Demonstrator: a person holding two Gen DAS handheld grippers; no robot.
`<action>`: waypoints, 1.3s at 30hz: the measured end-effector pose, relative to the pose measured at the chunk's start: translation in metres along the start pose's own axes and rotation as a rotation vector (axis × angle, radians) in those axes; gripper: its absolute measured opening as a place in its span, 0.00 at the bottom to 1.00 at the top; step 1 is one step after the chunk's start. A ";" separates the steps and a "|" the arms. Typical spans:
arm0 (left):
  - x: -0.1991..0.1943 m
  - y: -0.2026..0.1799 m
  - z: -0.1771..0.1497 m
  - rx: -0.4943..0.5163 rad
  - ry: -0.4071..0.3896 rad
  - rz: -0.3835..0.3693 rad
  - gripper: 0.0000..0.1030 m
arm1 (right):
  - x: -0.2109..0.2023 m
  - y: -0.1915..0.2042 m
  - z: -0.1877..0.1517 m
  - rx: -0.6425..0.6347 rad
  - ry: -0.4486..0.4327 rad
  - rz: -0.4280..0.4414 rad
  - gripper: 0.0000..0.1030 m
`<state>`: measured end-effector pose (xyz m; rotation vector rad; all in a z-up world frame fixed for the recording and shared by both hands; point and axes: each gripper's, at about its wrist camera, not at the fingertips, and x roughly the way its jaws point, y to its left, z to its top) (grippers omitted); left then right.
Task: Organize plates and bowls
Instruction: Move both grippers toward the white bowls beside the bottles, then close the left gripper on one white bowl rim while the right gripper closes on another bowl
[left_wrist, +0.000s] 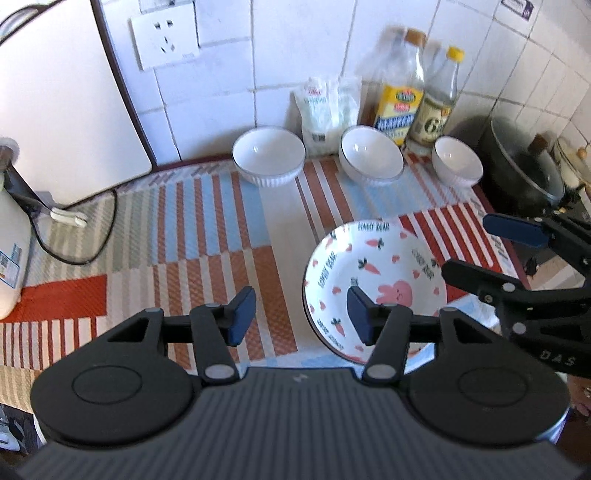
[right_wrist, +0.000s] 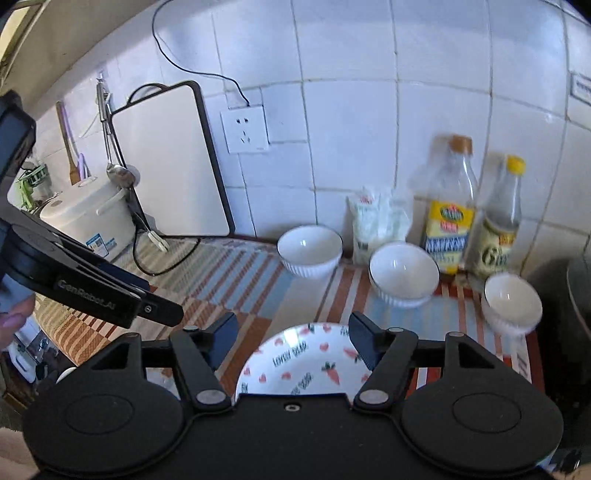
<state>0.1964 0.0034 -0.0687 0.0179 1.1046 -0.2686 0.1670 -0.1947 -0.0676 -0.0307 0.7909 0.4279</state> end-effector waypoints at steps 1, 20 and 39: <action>-0.002 0.002 0.003 -0.003 -0.009 0.003 0.56 | 0.001 0.000 0.004 -0.009 -0.006 0.003 0.69; 0.033 0.053 0.072 -0.142 -0.158 0.037 0.59 | 0.089 -0.024 0.071 0.020 -0.049 0.115 0.70; 0.184 0.091 0.114 -0.186 -0.079 0.037 0.53 | 0.249 -0.068 0.065 0.232 0.116 0.084 0.68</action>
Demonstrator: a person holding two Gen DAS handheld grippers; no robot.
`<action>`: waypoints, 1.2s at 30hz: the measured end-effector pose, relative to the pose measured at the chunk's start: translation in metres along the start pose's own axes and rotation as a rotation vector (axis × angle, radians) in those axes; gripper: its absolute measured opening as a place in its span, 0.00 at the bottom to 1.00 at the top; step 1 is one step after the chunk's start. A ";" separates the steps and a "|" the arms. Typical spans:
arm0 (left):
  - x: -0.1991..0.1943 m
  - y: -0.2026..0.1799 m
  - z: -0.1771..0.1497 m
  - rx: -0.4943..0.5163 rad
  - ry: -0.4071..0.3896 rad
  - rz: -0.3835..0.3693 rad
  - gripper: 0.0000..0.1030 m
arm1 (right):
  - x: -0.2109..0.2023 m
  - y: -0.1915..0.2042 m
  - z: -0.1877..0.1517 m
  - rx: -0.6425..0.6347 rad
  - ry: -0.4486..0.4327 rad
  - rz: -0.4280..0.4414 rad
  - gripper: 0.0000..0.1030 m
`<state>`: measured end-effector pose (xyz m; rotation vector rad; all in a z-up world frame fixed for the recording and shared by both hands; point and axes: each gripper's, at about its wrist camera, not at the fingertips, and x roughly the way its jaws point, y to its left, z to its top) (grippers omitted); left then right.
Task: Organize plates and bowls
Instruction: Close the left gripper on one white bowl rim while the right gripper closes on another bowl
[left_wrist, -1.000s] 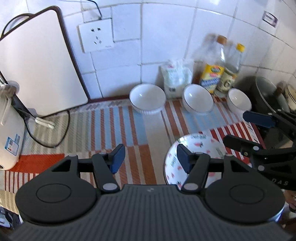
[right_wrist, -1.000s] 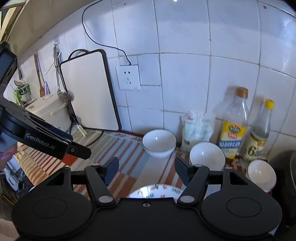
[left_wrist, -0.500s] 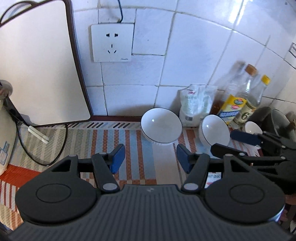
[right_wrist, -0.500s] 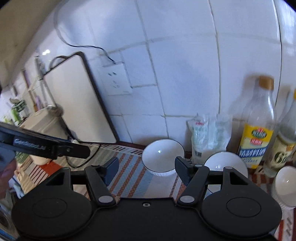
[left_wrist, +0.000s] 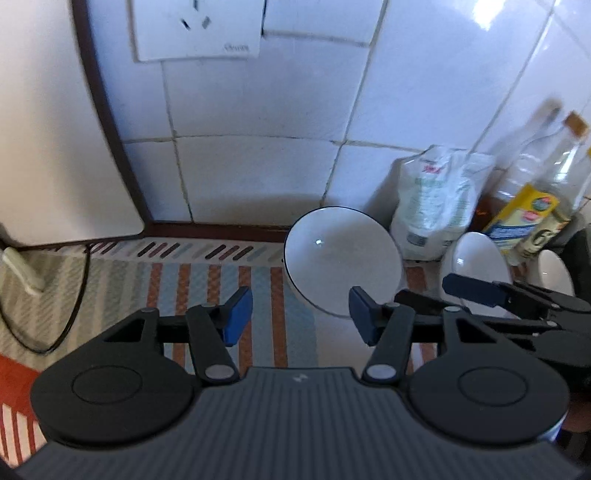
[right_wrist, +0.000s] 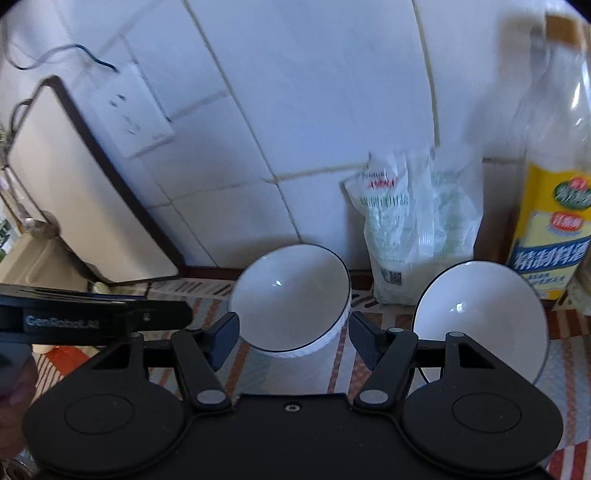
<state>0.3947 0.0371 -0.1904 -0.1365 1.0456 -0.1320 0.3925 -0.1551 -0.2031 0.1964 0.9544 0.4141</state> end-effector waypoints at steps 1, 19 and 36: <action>0.009 0.000 0.002 0.008 0.003 0.010 0.53 | 0.007 -0.003 0.001 0.008 0.011 -0.005 0.68; 0.081 0.007 0.006 -0.011 0.128 -0.023 0.14 | 0.064 -0.018 0.000 0.106 0.123 -0.072 0.29; 0.008 0.004 -0.029 0.034 0.140 0.022 0.14 | 0.013 0.011 -0.022 0.109 0.121 -0.038 0.23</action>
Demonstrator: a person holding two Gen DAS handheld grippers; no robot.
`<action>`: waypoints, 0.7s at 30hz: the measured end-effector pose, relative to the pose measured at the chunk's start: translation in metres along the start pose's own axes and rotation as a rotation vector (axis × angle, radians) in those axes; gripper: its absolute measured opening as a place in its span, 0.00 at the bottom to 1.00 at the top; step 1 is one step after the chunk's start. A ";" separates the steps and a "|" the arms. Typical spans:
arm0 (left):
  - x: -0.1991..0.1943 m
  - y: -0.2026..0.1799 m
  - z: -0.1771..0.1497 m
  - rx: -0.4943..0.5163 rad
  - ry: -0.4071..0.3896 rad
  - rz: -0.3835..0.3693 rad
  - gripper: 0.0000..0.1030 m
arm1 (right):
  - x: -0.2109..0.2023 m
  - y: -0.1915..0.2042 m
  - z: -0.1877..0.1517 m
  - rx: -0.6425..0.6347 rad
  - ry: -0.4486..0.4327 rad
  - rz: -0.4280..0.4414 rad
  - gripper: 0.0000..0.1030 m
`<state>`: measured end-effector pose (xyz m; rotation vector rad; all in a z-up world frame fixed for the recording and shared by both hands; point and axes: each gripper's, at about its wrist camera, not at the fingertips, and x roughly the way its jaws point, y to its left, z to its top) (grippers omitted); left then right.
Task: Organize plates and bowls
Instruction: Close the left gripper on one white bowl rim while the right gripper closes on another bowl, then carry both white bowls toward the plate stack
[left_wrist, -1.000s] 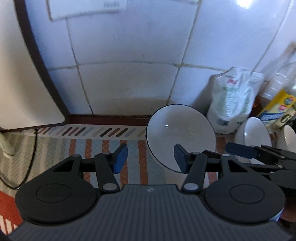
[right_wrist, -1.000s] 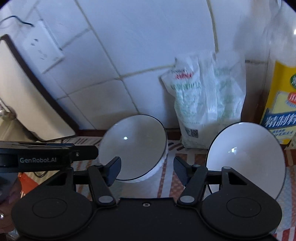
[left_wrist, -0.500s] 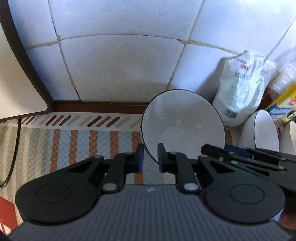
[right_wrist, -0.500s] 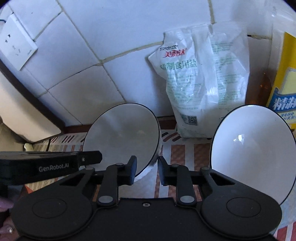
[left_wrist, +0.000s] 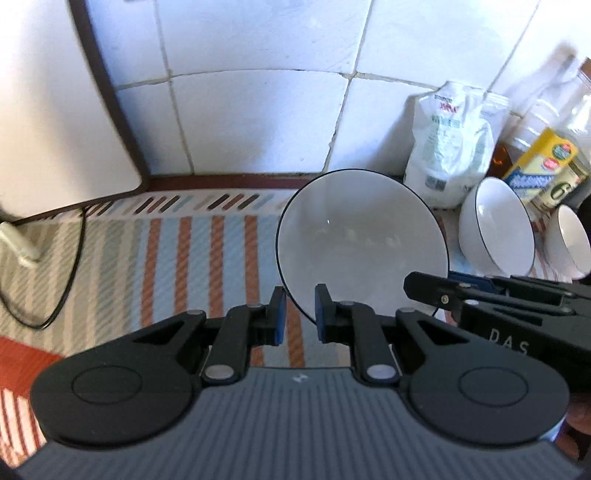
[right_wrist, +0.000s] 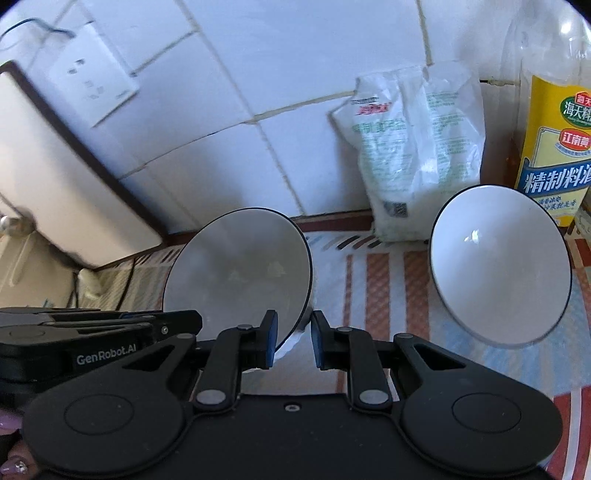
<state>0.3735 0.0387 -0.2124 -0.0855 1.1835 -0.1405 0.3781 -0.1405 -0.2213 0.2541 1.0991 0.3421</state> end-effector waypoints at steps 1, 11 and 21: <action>-0.005 0.001 -0.004 0.001 0.002 0.003 0.14 | -0.004 0.003 -0.003 -0.005 0.002 0.004 0.23; -0.052 0.014 -0.045 -0.048 0.019 0.029 0.14 | -0.030 0.032 -0.037 -0.052 0.032 0.057 0.23; -0.072 0.024 -0.085 -0.072 0.055 0.046 0.14 | -0.045 0.054 -0.072 -0.081 0.090 0.069 0.24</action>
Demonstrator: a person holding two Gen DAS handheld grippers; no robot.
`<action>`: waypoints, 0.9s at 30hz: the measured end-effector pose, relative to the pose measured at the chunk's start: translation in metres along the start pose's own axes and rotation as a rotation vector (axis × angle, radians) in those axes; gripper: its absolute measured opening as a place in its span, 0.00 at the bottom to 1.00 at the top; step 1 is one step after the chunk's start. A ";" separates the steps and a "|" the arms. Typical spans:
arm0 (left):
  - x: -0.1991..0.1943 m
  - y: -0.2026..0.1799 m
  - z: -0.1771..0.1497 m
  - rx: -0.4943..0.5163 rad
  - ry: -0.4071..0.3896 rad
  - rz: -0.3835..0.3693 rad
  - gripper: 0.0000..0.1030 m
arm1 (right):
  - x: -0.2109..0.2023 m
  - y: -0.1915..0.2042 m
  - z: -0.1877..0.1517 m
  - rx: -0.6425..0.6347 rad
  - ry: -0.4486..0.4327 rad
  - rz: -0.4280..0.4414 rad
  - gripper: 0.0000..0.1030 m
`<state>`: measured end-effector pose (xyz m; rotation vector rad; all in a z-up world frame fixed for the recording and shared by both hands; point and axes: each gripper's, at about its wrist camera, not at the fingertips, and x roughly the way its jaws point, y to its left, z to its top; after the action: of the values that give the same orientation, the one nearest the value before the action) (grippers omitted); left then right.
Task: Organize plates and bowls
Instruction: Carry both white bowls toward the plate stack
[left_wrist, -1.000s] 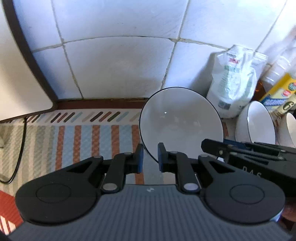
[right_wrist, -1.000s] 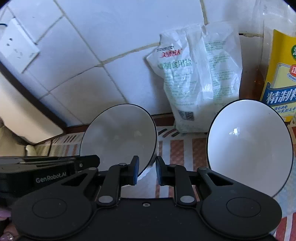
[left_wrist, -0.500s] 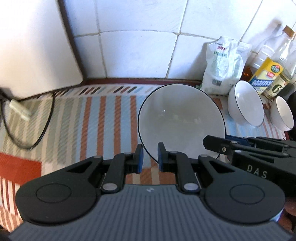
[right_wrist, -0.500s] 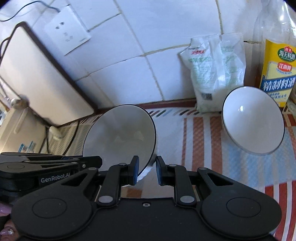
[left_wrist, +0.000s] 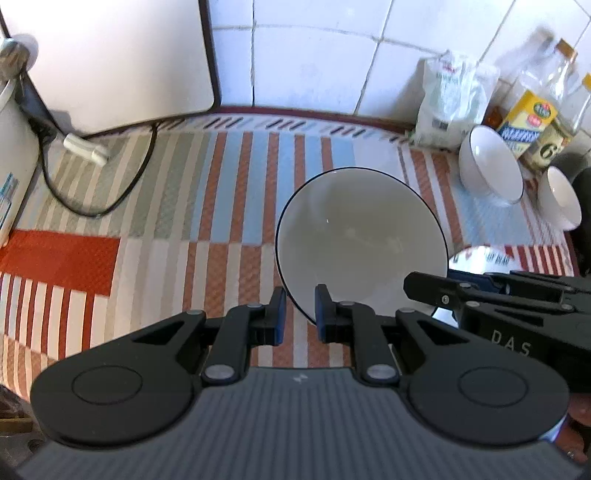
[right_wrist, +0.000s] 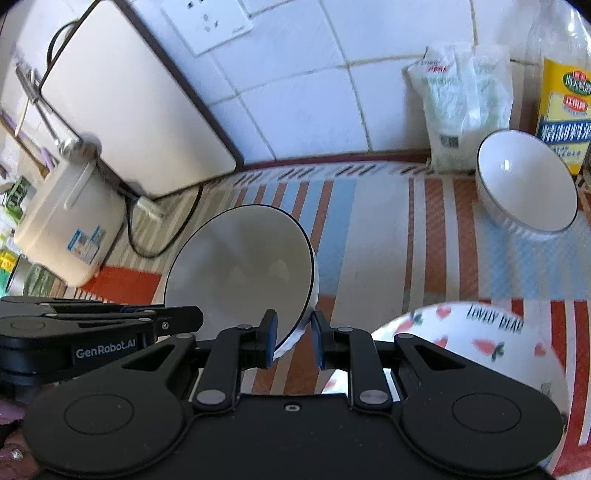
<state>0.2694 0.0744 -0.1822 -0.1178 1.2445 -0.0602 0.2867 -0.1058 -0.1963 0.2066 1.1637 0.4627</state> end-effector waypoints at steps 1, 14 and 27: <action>0.000 0.002 -0.004 0.000 0.006 0.002 0.14 | 0.001 0.002 -0.003 -0.005 0.007 0.000 0.24; 0.023 0.026 -0.034 -0.076 0.079 -0.014 0.14 | 0.022 0.017 -0.030 -0.100 0.064 -0.007 0.24; 0.032 0.034 -0.044 -0.084 0.108 -0.022 0.14 | 0.036 0.028 -0.042 -0.169 0.105 -0.046 0.24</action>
<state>0.2372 0.1018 -0.2301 -0.2032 1.3539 -0.0342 0.2525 -0.0679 -0.2323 0.0095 1.2227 0.5336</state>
